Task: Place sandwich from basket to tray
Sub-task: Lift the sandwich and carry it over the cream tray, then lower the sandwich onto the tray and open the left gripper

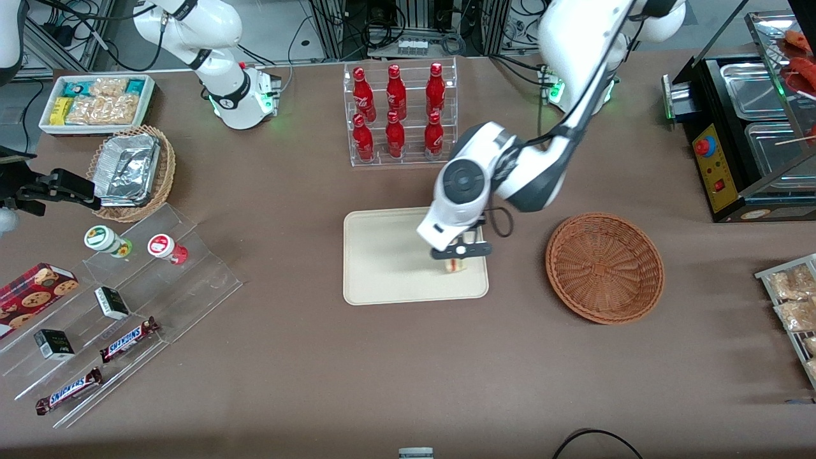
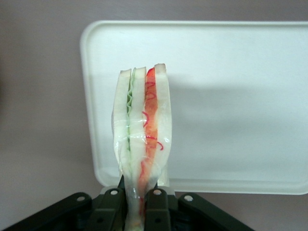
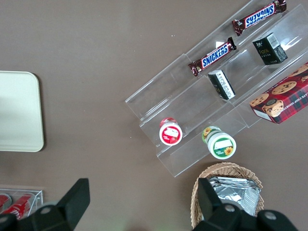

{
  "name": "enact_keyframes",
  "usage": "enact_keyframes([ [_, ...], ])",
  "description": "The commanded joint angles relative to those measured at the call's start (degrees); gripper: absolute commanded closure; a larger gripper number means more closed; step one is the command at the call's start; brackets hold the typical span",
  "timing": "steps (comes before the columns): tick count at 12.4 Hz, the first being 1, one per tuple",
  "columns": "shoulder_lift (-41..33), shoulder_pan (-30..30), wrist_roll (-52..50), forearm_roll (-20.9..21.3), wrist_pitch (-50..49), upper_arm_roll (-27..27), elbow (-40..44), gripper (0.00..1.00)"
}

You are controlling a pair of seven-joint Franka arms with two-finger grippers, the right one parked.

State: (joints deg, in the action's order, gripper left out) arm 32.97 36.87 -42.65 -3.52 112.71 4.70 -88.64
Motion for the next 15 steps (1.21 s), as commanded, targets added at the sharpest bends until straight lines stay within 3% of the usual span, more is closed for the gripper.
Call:
enact_keyframes([
  [1,7.1,3.4,-2.8,-0.5,-0.9,-0.7,8.9,1.0],
  [4,11.2,5.2,-3.7,-0.5,-0.8,-0.7,13.4,1.0],
  [15,13.0,6.0,-4.9,0.1,5.4,-0.8,12.5,1.0],
])
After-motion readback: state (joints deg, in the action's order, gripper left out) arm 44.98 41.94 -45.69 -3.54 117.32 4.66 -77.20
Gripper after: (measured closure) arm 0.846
